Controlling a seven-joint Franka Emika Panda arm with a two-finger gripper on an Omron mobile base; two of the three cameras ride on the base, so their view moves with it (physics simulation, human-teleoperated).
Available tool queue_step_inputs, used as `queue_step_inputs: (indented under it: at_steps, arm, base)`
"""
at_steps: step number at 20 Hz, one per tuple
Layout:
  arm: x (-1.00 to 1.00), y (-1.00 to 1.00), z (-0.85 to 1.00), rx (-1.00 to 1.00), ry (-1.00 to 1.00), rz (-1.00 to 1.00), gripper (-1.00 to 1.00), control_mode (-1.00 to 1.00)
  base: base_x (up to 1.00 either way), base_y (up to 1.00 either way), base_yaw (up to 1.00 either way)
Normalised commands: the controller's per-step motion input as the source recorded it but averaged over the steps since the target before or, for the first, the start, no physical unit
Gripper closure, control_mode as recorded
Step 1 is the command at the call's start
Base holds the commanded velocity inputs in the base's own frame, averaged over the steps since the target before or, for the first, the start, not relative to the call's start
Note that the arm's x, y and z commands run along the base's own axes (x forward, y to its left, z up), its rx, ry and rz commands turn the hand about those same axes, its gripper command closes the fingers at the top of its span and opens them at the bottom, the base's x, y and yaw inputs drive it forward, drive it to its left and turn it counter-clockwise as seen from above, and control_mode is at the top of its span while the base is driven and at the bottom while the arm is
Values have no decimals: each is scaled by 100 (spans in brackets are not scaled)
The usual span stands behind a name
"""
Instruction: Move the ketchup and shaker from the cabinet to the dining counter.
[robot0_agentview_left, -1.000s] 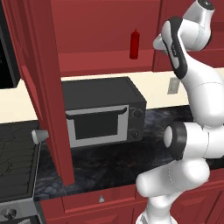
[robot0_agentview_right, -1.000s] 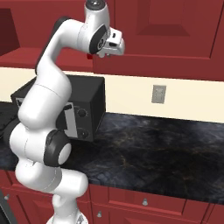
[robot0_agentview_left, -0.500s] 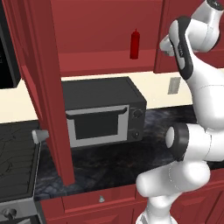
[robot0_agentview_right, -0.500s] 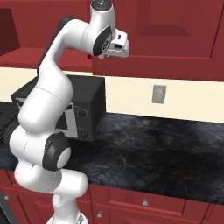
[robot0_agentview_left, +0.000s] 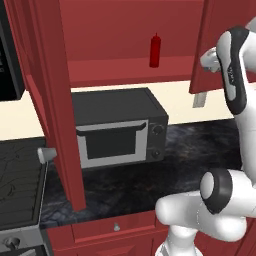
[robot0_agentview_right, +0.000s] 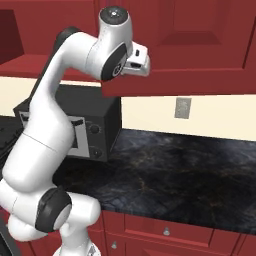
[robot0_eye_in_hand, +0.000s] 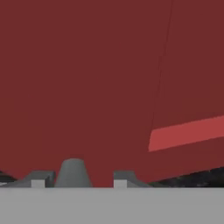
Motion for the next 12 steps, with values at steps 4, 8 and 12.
queue_step_inputs:
  at_steps: [4,8,12]
  arm:
    - [-100,-100,-35,0,-12,0,100,-100]
    - [-100,-100,-37,0,-8,0,100,-100]
    - [-100,-100,-36,0,-3,0,100,-100]
  base:
    - [0,0,0]
    - [0,0,0]
    - [0,0,0]
